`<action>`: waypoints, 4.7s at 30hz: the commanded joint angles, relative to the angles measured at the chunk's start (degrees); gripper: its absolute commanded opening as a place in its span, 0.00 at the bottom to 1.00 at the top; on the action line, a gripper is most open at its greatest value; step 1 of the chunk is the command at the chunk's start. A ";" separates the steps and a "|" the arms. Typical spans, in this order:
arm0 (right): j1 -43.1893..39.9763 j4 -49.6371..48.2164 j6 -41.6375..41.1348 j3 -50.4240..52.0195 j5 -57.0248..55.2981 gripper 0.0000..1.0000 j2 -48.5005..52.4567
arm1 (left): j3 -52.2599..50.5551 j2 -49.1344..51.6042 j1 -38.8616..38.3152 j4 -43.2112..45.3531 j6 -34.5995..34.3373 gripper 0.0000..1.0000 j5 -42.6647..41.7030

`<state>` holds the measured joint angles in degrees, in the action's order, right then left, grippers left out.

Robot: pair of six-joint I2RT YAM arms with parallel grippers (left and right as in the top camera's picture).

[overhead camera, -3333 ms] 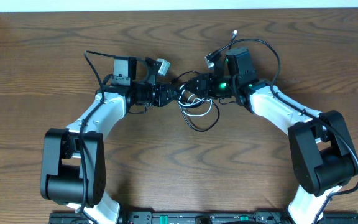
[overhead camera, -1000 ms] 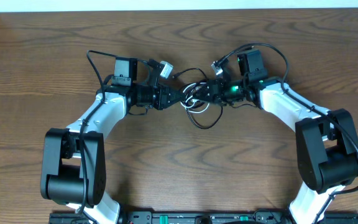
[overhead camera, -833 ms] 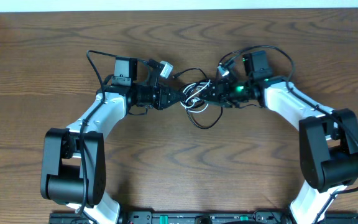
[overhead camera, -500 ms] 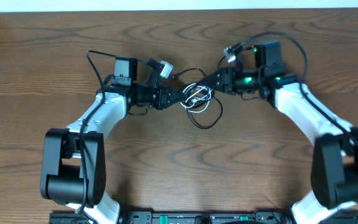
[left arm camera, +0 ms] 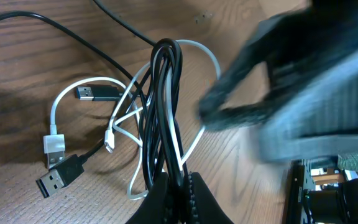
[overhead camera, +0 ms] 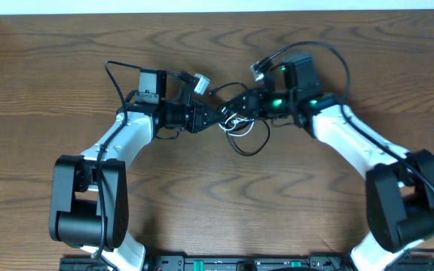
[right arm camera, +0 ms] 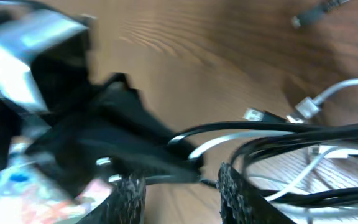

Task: Untangle cables

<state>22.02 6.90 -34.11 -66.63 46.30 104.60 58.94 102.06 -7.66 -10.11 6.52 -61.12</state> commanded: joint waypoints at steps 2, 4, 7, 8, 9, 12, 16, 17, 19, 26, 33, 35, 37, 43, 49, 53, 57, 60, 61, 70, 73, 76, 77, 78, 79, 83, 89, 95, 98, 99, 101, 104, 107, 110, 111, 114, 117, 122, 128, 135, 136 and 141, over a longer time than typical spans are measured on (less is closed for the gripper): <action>0.15 0.48 -0.31 -0.09 -4.48 0.33 1.66 | 0.09 0.83 0.17 -0.15 1.57 0.08 0.31; 0.15 1.18 -0.07 -0.09 -5.46 0.33 1.66 | 0.09 0.83 0.17 -0.15 1.57 0.07 0.31; 0.22 2.78 -0.09 -0.09 -7.17 0.33 1.66 | 0.09 0.83 0.17 -0.13 1.57 0.07 0.31; 0.28 3.37 -0.09 -0.07 -8.22 0.33 1.66 | 0.09 0.83 0.17 -0.13 1.57 0.07 0.31; 0.42 3.65 -0.09 -0.07 -8.81 0.33 1.66 | 0.09 0.83 0.17 -0.13 1.57 0.07 0.31; 1.09 3.58 -0.13 -0.07 -10.84 0.33 1.73 | 0.09 0.83 0.17 -0.13 1.57 0.07 0.31; 2.89 3.45 -0.17 -0.07 -15.21 0.33 1.81 | 0.09 0.83 0.17 -0.13 1.57 0.07 0.31; 3.28 3.17 -0.22 -0.07 -15.63 0.33 1.81 | 0.09 0.83 0.17 -0.15 1.57 0.07 0.31; 4.17 2.86 -0.87 -0.07 -17.57 0.33 1.81 | 0.09 0.83 0.17 -0.13 1.57 0.07 0.33; 6.60 1.42 -1.29 -0.07 -22.88 0.30 1.84 | 0.09 0.83 0.17 -0.13 1.55 0.07 0.31; 6.43 1.77 -1.62 -0.07 -23.87 0.08 1.84 | 0.09 0.83 0.17 -0.13 1.57 0.08 0.35; 6.05 1.88 -1.60 -0.07 -23.65 0.01 1.84 | 0.09 0.83 0.17 -0.15 1.57 0.08 0.37; 5.68 1.88 -1.46 -0.07 -22.93 0.01 1.84 | 0.09 0.83 0.17 -0.13 1.57 0.07 0.37; 4.13 1.57 1.33 -0.07 -17.16 0.01 1.81 | 0.09 0.83 0.17 -0.13 1.60 0.07 0.39; 0.44 -0.81 3.56 -0.07 -5.31 0.01 1.81 | 0.09 0.83 0.17 -0.17 1.42 0.08 3.37; -3.10 -2.51 3.82 -0.07 4.00 0.01 1.81 | 0.09 0.83 0.17 -0.17 1.33 0.07 3.37; -5.75 -4.90 5.27 -0.07 13.73 0.01 1.81 | 0.09 0.83 0.17 -0.17 1.33 0.07 4.11; -6.58 -6.32 5.92 -0.07 17.11 0.01 1.81 | 0.09 0.83 0.17 -0.17 1.31 0.08 5.16; -6.67 -6.29 5.92 -0.07 17.05 0.01 1.81 | 0.09 0.83 0.17 -0.17 1.31 0.08 5.14; -4.46 -1.25 5.95 -0.04 6.67 0.10 1.81 | 0.09 0.83 0.17 -0.15 0.46 0.07 5.07; -1.90 1.11 5.95 -0.04 -1.33 0.24 1.84 | 0.09 0.83 0.17 -0.15 0.26 0.07 5.09; 0.83 1.73 5.92 -0.04 -7.69 0.34 1.84 | 0.09 0.83 0.17 -0.17 0.26 0.07 5.07; 1.73 1.70 5.90 -0.04 -9.70 0.37 1.84 | 0.09 0.83 0.17 -0.17 0.26 0.07 5.07; 2.43 1.68 5.90 -0.04 -11.41 0.39 1.84 | 0.09 0.83 0.17 -0.17 0.26 0.08 5.07; 3.23 1.68 5.88 -0.04 -13.33 0.40 1.84 | 0.09 0.83 0.17 -0.17 0.26 0.08 5.05; 5.42 1.62 5.09 -0.04 -18.99 0.43 1.92 | 0.09 0.83 0.17 -0.17 0.24 0.07 4.79; 6.25 -0.28 2.84 -0.04 -24.46 0.41 2.58 | 0.09 0.83 0.17 -0.17 0.04 0.08 4.79; 6.21 -2.08 1.07 -0.04 -24.74 0.39 4.94 | 0.09 0.83 0.17 -0.15 0.04 0.07 4.63; 6.19 -3.52 0.70 -0.04 -24.26 0.35 6.19 | 0.09 0.83 0.17 -0.15 0.04 0.07 4.66; 6.19 -3.78 0.70 -0.04 -23.65 0.27 6.25 | 0.09 0.83 0.17 -0.17 0.04 0.07 4.66; 5.99 -4.87 0.72 -0.04 -22.40 0.08 6.27 | 0.09 0.83 0.17 -0.17 0.07 0.08 4.68; 5.09 -8.09 0.72 -0.04 -17.88 0.06 6.19 | 0.09 0.83 0.17 -0.17 0.09 0.07 5.33; 3.41 -9.86 0.72 -0.04 -11.43 0.01 6.12 | 0.09 0.83 0.17 -0.17 0.09 0.07 5.31; 0.59 -11.30 1.66 -0.04 -0.55 0.01 6.10 | 0.09 0.83 0.17 -0.17 0.09 0.07 5.35; -0.22 -12.07 2.19 -0.04 2.82 0.01 6.10 | 0.09 0.83 0.17 -0.15 0.09 0.07 5.35; -2.91 -15.02 4.11 -0.04 14.82 0.01 6.10 | 0.09 0.83 0.17 -0.17 0.04 0.07 8.63; -4.74 -17.49 5.53 -0.04 23.58 0.01 6.10 | 0.09 0.83 0.17 -0.17 -0.74 0.08 9.77; -5.49 -17.40 5.53 -0.04 23.96 0.01 6.10 | 0.09 0.83 0.17 -0.17 -1.46 0.08 9.11; -5.42 -17.35 5.46 -0.04 23.98 0.01 6.10 | 0.09 0.83 0.17 0.42 -1.44 0.25 4.83; -5.42 -17.33 5.46 -0.04 24.04 0.01 6.10 | 0.09 0.83 0.17 1.95 -1.44 0.32 0.07; -5.44 -17.33 5.46 -0.04 24.04 0.01 6.10 | 0.09 0.83 0.17 2.14 -1.42 0.32 -1.38; -5.44 -17.31 5.46 -0.04 24.09 0.01 6.10 | 0.09 0.83 0.20 2.62 -1.42 0.32 -4.28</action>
<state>16.84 -10.13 -29.50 -66.50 68.27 110.56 58.94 102.24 -7.60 -7.46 4.69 -61.56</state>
